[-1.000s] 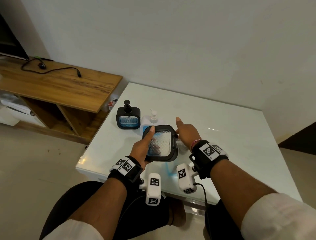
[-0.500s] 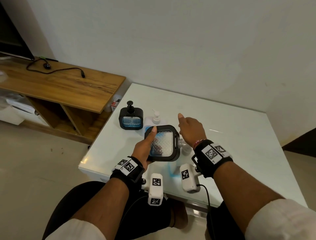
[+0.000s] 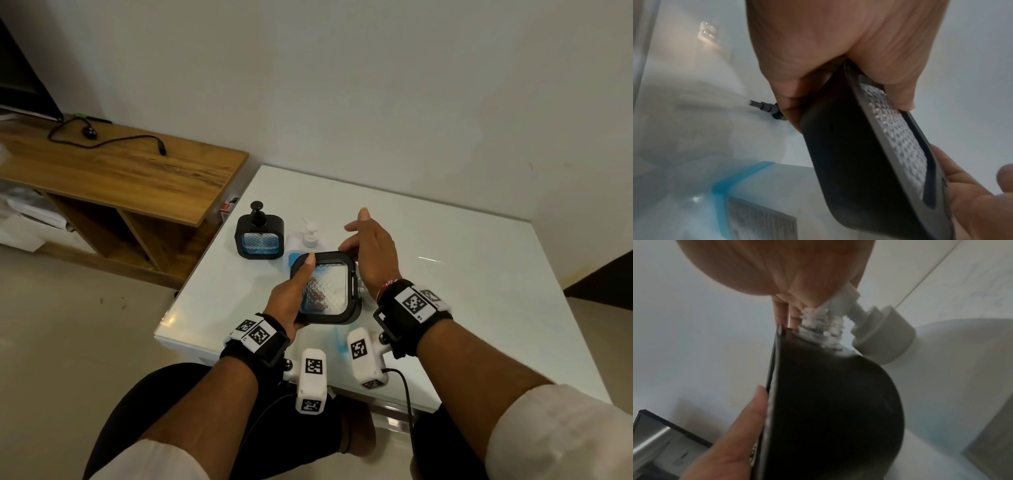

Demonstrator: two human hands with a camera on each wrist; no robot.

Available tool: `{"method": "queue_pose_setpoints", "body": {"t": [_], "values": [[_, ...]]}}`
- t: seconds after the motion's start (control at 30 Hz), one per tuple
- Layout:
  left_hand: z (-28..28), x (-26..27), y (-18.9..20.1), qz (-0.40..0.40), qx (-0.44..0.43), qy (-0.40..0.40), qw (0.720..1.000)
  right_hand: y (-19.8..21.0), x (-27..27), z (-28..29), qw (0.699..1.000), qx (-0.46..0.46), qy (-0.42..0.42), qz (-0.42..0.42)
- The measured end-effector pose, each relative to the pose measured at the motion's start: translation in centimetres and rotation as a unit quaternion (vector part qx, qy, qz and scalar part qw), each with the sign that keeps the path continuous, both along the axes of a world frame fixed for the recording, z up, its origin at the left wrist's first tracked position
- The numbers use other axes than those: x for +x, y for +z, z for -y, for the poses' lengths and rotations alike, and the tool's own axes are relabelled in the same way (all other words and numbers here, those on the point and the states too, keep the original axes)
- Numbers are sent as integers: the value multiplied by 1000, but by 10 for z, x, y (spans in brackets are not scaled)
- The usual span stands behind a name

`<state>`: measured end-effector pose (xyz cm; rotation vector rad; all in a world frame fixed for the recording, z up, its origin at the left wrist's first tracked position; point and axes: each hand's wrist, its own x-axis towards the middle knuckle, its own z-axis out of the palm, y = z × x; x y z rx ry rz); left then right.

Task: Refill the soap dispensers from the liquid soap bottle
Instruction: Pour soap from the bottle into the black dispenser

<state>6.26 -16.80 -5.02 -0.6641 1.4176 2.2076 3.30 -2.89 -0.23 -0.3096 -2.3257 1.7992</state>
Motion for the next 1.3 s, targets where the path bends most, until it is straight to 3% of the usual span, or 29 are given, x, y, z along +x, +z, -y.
{"method": "queue_pose_setpoints", "body": {"t": [0.23,0.47,0.67,0.87,1.3], "values": [[5,-2,0,5,0,9,1000,6,-1,3,998,-53,14,-19],[3,-2,-3,-3,-6,3,1000,0,0,2,999,5,24,-35],[5,-2,-3,-2,-5,2,1000,6,-3,1,999,-29,36,-22],[3,-3,-3,3,-3,-6,1000,-2,1,3,998,24,56,-25],[3,-6,-8,3,-1,-8,1000,-1,3,3,997,35,53,-36]]}}
